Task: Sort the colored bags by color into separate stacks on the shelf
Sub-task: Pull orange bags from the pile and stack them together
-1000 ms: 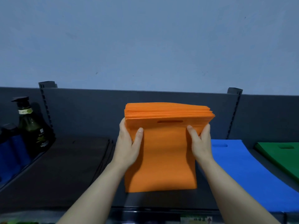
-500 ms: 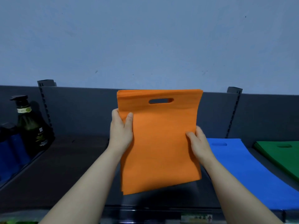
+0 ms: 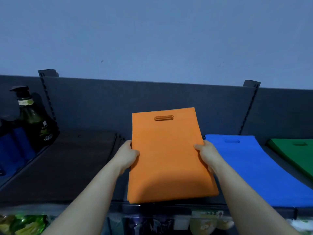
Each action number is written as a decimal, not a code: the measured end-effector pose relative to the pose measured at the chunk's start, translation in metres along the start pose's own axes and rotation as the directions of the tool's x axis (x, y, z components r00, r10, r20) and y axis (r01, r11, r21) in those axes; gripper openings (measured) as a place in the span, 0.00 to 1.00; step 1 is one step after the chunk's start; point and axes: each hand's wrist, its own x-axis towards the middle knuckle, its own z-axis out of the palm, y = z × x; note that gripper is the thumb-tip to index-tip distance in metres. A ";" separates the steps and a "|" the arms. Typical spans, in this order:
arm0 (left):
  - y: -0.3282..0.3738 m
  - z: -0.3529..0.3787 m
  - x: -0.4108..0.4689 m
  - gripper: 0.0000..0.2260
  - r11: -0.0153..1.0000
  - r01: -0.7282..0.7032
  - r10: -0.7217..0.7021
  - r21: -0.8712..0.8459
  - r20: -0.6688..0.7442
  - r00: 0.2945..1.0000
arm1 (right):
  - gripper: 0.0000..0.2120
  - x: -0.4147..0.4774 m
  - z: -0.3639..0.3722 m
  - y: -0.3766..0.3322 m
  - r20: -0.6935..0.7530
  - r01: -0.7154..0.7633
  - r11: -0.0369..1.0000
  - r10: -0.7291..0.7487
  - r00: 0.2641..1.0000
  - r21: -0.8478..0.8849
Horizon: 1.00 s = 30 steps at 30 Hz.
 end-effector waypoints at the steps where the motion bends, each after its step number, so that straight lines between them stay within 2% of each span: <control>1: -0.002 0.002 -0.001 0.13 1.000 -0.003 0.003 -0.017 -0.002 1.000 | 0.08 0.001 0.003 0.003 0.003 -0.030 1.000 0.030 1.000 -0.003; 3: -0.009 0.006 0.000 0.17 0.999 0.014 -0.013 -0.042 0.016 1.000 | 0.09 0.002 0.007 0.010 0.002 -0.094 0.995 0.094 0.996 -0.018; 7: -0.024 0.017 0.003 0.19 0.998 0.062 -0.063 0.007 0.036 0.997 | 0.13 0.008 0.015 0.023 -0.028 -0.203 0.972 0.201 0.979 -0.114; 11: -0.036 0.026 0.006 0.18 0.995 0.092 -0.091 0.034 -0.011 0.996 | 0.07 0.012 0.022 0.034 -0.050 -0.240 0.950 0.235 0.971 -0.197; 15: -0.039 0.032 0.008 0.15 0.993 0.099 -0.096 0.065 -0.038 0.995 | 0.14 0.014 0.023 0.043 -0.093 -0.165 0.927 0.142 0.985 -0.338; 18: -0.044 0.032 0.007 0.13 0.992 0.085 -0.079 0.094 -0.061 0.995 | 0.15 0.010 0.018 0.045 -0.099 -0.106 0.886 0.069 0.993 -0.451; 21: -0.050 0.032 0.004 0.12 0.995 0.068 -0.062 0.077 -0.081 0.995 | 0.09 0.004 0.016 0.046 -0.086 -0.094 0.890 0.062 0.994 -0.446; 28: -0.049 0.035 0.001 0.17 0.997 0.043 -0.038 0.066 -0.074 0.996 | 0.10 -0.012 0.016 0.048 -0.048 -0.014 0.895 -0.008 0.999 -0.446; 30: -0.047 0.033 0.000 0.22 0.995 0.072 -0.066 0.064 -0.086 0.994 | 0.09 -0.015 0.017 0.047 -0.038 0.019 0.874 -0.043 0.998 -0.485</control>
